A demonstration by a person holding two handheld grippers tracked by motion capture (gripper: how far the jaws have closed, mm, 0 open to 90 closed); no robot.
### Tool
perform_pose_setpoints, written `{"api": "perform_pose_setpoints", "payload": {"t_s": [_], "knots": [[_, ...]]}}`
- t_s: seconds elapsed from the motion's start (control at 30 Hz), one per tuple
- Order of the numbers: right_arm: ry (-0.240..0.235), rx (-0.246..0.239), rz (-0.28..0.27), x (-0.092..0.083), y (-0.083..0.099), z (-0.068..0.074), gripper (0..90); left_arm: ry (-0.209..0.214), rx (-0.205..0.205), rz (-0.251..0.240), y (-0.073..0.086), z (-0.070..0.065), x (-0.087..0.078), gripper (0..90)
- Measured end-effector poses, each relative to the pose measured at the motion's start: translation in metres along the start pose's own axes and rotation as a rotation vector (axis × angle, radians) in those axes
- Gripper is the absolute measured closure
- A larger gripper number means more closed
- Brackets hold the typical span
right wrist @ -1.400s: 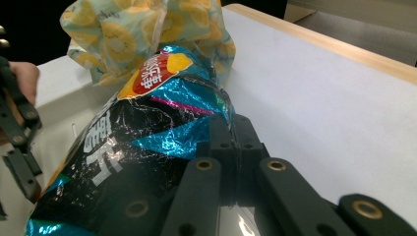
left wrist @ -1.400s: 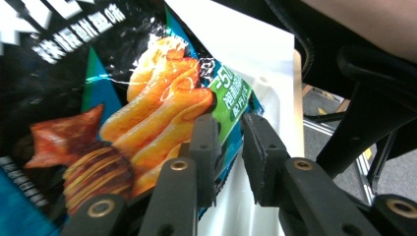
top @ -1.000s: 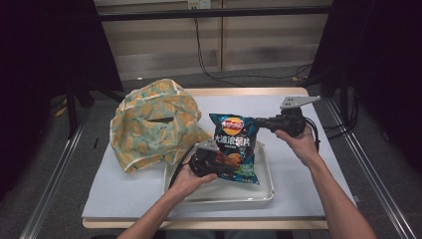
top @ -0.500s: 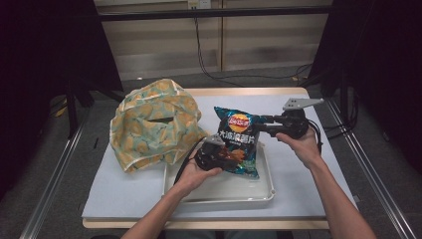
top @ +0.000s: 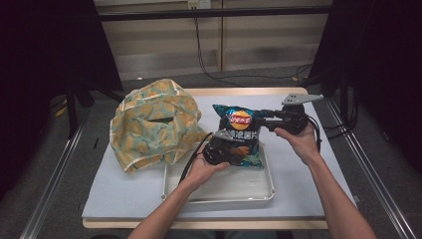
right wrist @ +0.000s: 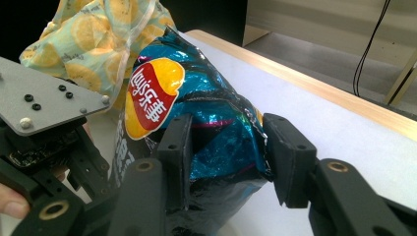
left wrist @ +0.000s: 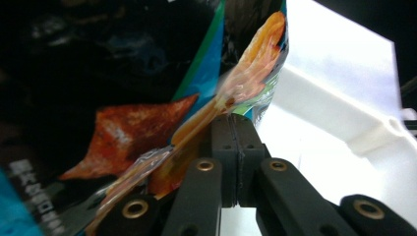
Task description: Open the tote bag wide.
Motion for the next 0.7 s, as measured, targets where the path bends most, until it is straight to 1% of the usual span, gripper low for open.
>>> {"api": "perform_pose_setpoints", "payload": {"t_s": [0.03, 0.07, 0.13, 0.17, 0.2, 0.23, 0.27, 0.3, 0.37, 0.4, 0.5, 0.53, 0.57, 0.6, 0.63, 0.67, 0.7], "knots": [[0.002, 0.001, -0.001, 0.000, -0.001, -0.001, 54.1, 0.007, -0.004, -0.007, -0.001, 0.000, 0.000, 89.9], [0.004, 0.004, -0.001, 0.001, -0.001, -0.001, 53.6, -0.003, -0.003, -0.009, -0.001, 0.001, 0.000, 89.8], [0.001, -0.003, -0.007, 0.002, -0.004, 0.000, 53.1, -0.001, -0.005, -0.008, -0.002, 0.002, 0.000, 88.2], [0.002, -0.005, -0.009, 0.002, -0.006, 0.001, 53.1, -0.008, 0.001, -0.010, -0.002, 0.002, -0.001, 87.3], [0.004, -0.009, -0.009, 0.002, -0.008, 0.001, 53.2, -0.022, 0.000, -0.011, -0.002, 0.001, -0.002, 87.4], [-0.003, -0.018, -0.011, 0.003, -0.010, 0.003, 53.1, -0.026, 0.001, -0.015, -0.003, 0.001, -0.003, 87.3], [-0.003, -0.018, -0.011, 0.003, -0.010, 0.003, 53.1, -0.026, 0.001, -0.015, -0.003, 0.001, -0.003, 86.9], [0.000, -0.031, -0.009, 0.004, -0.014, 0.004, 53.1, -0.025, 0.002, -0.013, -0.003, 0.001, -0.004, 86.4], [-0.001, -0.029, -0.012, 0.006, -0.016, 0.004, 53.1, -0.022, -0.002, -0.022, -0.005, 0.002, -0.004, 85.9], [-0.003, -0.028, -0.017, 0.006, -0.018, 0.004, 53.1, -0.032, 0.003, -0.023, -0.006, 0.003, -0.004, 85.8], [0.005, -0.021, -0.020, 0.009, -0.018, 0.002, 51.7, -0.042, -0.009, -0.030, -0.008, 0.004, -0.001, 85.8], [0.004, -0.013, -0.026, 0.010, -0.018, 0.002, 51.3, -0.051, 0.000, -0.024, -0.007, 0.004, -0.001, 85.6], [0.008, -0.010, -0.026, 0.010, -0.017, 0.002, 50.7, -0.047, 0.000, -0.017, -0.006, 0.003, 0.000, 85.1], [0.006, -0.010, -0.031, 0.010, -0.016, 0.003, 49.6, -0.052, 0.005, -0.017, -0.005, 0.004, 0.000, 84.9], [0.010, -0.012, -0.025, 0.010, -0.015, 0.002, 48.2, -0.046, 0.002, -0.024, -0.004, 0.004, 0.000, 84.9], [0.010, -0.008, -0.022, 0.009, -0.013, 0.003, 47.0, -0.053, 0.003, -0.007, -0.002, 0.005, 0.000, 85.0], [0.011, -0.010, -0.019, 0.007, -0.012, 0.003, 46.1, -0.051, -0.006, -0.015, -0.001, 0.005, 0.000, 85.2]]}}
Point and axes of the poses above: each handheld gripper's, and its own axes: x roughly forward along the jaws, y roughly out of its underside, z roughly to its left, the point moved 8 cm from there along x, roughly forward along the jaws, and after that the axes turned 15 degrees about -x, right-handed, at the moved point
